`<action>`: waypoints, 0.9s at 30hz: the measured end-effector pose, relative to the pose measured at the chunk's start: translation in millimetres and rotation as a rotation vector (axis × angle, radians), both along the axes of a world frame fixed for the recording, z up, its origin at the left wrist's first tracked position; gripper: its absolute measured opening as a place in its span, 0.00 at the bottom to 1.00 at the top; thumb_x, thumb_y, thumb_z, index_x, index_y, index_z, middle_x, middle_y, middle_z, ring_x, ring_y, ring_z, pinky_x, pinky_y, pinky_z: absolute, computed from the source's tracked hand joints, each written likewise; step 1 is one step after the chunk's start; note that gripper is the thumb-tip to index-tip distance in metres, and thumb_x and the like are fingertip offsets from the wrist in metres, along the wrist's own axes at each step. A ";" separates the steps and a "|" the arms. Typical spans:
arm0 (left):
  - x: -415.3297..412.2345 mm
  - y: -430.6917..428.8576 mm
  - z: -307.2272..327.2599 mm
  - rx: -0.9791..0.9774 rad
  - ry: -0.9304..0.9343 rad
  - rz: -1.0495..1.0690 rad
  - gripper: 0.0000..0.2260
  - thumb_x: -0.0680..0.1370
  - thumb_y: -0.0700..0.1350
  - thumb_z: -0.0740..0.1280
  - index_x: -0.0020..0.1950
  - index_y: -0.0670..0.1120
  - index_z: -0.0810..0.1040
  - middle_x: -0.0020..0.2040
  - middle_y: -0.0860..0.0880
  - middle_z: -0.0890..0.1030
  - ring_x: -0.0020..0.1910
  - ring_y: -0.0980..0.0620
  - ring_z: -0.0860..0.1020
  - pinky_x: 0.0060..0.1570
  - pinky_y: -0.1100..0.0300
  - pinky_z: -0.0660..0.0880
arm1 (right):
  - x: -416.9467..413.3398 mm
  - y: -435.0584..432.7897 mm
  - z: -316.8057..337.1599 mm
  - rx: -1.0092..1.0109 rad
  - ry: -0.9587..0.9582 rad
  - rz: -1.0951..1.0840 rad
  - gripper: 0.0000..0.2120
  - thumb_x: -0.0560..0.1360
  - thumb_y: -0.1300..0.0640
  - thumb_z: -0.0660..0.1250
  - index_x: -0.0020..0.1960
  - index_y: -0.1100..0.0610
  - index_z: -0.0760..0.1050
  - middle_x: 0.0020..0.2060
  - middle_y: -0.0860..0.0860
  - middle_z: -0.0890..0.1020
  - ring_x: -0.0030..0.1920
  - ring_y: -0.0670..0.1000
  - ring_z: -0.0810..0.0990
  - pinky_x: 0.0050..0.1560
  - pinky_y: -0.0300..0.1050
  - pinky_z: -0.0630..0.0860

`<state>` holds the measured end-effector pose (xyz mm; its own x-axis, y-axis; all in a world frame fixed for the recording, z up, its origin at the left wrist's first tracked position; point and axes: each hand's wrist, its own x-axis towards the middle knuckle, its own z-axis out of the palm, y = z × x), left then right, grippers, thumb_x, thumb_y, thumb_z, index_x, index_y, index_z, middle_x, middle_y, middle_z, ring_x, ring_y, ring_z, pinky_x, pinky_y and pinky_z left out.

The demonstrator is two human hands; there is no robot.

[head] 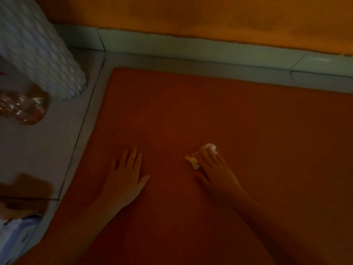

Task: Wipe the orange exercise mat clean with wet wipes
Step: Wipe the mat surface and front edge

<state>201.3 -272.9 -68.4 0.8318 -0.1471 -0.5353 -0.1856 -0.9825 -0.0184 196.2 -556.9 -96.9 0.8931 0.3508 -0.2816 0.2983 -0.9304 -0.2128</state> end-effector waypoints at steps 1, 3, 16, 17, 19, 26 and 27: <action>-5.8 -0.4 2.2 -0.010 0.018 0.000 0.33 0.82 0.62 0.45 0.78 0.46 0.37 0.78 0.46 0.33 0.77 0.46 0.35 0.74 0.46 0.41 | 2.6 -13.0 -2.2 -0.032 -0.024 -0.074 0.31 0.77 0.38 0.34 0.78 0.45 0.43 0.78 0.52 0.47 0.77 0.56 0.40 0.77 0.56 0.46; -18.1 -1.7 7.1 -0.023 0.038 -0.001 0.32 0.82 0.62 0.45 0.78 0.46 0.37 0.78 0.47 0.34 0.77 0.47 0.35 0.74 0.47 0.40 | 8.9 -25.0 -5.8 -0.044 -0.008 -0.294 0.31 0.77 0.39 0.36 0.79 0.45 0.44 0.78 0.53 0.50 0.77 0.55 0.43 0.76 0.52 0.43; -73.1 -0.5 30.0 -0.060 0.162 -0.049 0.30 0.83 0.60 0.45 0.79 0.48 0.39 0.79 0.49 0.36 0.77 0.50 0.38 0.76 0.47 0.42 | -103.0 -49.9 18.2 -0.050 0.124 -0.377 0.32 0.72 0.38 0.30 0.76 0.40 0.39 0.77 0.53 0.52 0.78 0.54 0.45 0.75 0.54 0.46; -75.5 0.6 30.9 -0.060 0.160 -0.046 0.29 0.83 0.59 0.45 0.79 0.48 0.39 0.79 0.49 0.37 0.77 0.50 0.38 0.76 0.48 0.42 | -103.5 -44.4 19.1 0.009 0.145 -0.431 0.32 0.73 0.38 0.32 0.77 0.41 0.43 0.77 0.53 0.54 0.77 0.55 0.47 0.75 0.54 0.48; -77.8 0.8 31.9 -0.061 0.146 -0.038 0.29 0.83 0.59 0.45 0.79 0.48 0.39 0.79 0.49 0.37 0.77 0.51 0.38 0.76 0.48 0.42 | -115.2 -23.3 28.7 0.173 0.184 -0.368 0.27 0.79 0.40 0.40 0.77 0.42 0.50 0.76 0.52 0.57 0.77 0.55 0.49 0.74 0.56 0.54; -86.6 -4.4 23.0 -0.061 0.052 -0.007 0.27 0.83 0.57 0.43 0.79 0.48 0.41 0.79 0.49 0.39 0.78 0.50 0.40 0.76 0.49 0.42 | -164.1 -50.9 49.6 -0.007 0.103 -0.102 0.34 0.74 0.35 0.28 0.77 0.43 0.44 0.78 0.48 0.52 0.74 0.48 0.37 0.73 0.50 0.36; -86.1 -4.0 21.9 -0.065 0.042 -0.002 0.27 0.83 0.57 0.44 0.79 0.48 0.42 0.79 0.49 0.40 0.78 0.50 0.40 0.76 0.49 0.42 | -158.3 -52.3 45.0 -0.021 0.082 -0.142 0.39 0.72 0.35 0.25 0.78 0.45 0.48 0.78 0.48 0.52 0.75 0.50 0.37 0.72 0.50 0.33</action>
<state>115.2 -276.9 -46.5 0.8087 -0.1843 -0.5587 -0.1870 -0.9809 0.0529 37.9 -609.2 -51.9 0.9071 0.2159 -0.3614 0.1458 -0.9664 -0.2115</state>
